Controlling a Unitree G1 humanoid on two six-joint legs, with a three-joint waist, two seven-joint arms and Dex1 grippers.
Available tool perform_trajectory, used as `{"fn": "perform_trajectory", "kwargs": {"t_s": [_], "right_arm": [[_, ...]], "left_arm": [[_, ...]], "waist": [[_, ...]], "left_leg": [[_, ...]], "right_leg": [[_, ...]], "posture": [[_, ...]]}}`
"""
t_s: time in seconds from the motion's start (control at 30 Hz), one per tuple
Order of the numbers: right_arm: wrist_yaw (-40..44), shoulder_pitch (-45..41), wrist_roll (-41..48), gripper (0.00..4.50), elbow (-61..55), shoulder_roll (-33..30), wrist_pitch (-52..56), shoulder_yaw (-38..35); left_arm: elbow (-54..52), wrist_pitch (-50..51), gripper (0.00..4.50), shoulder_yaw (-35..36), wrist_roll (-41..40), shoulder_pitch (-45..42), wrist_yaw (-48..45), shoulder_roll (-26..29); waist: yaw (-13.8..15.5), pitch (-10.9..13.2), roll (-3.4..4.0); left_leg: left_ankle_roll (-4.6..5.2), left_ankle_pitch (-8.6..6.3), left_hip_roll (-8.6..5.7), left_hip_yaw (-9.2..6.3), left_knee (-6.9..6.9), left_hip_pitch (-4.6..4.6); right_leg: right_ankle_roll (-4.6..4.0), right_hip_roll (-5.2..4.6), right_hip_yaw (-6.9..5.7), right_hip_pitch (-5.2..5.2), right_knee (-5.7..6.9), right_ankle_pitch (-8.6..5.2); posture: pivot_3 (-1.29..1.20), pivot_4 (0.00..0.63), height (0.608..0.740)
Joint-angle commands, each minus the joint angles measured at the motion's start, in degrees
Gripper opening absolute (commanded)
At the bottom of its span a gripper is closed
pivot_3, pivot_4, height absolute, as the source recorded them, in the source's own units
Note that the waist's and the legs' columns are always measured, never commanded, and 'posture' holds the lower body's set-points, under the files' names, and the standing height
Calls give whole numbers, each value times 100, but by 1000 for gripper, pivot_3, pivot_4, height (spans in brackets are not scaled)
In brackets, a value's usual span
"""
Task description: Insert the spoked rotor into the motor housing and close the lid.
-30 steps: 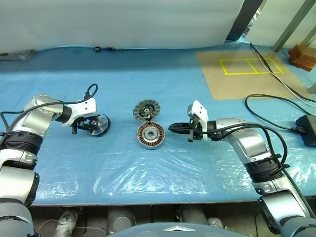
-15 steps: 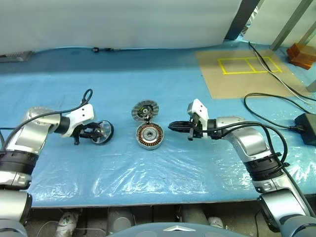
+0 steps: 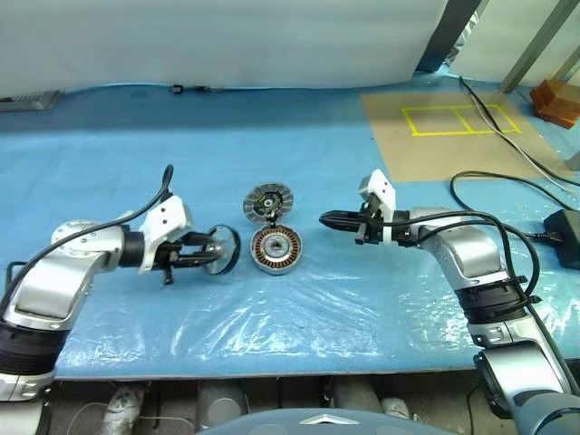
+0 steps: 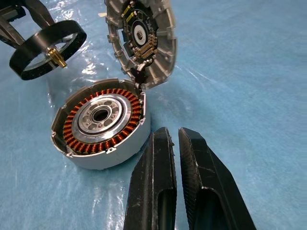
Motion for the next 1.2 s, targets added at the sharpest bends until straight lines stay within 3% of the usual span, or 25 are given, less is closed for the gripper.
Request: {"fn": "perform_trajectory", "kwargs": {"t_s": [0.03,0.17,0.37,0.67,1.2], "right_arm": [[55,43,266,254,-337,-136,84,-288],[434,611,938,254,-1152,-369,333,-617],[752,1212,1335,254,-1929,-556,318,-519],[936,1191,1041,254,-1807,-490,-375,-45],[848,1063,899,254,-1566,-462,-605,113]], "left_arm": [[-228,2,1435,-263,-85,-253,152,-128],[22,-170,1435,-610,-10,-487,164,-285],[623,-517,1435,-958,118,-869,139,-495],[1170,-866,1435,-1200,239,-1239,70,-760],[657,-428,1435,-971,-92,-1276,49,-753]], "waist": [[-1,0,0],[15,0,0],[5,0,0],[13,0,0],[12,0,0]], "left_leg": [[0,0,0,0,0,0],[1,0,0,0,-12,-3],[1,0,-1,2,-21,2],[1,1,-3,3,-4,0],[1,1,-2,1,-4,-1]], "right_leg": [[0,0,0,-1,-1,0],[11,1,-2,0,-7,7],[19,1,1,2,-14,11],[2,1,6,4,-6,1],[17,0,4,4,-3,10]], "posture": [[0,150,740],[0,150,740],[0,150,740],[0,150,740],[0,150,740]]}}
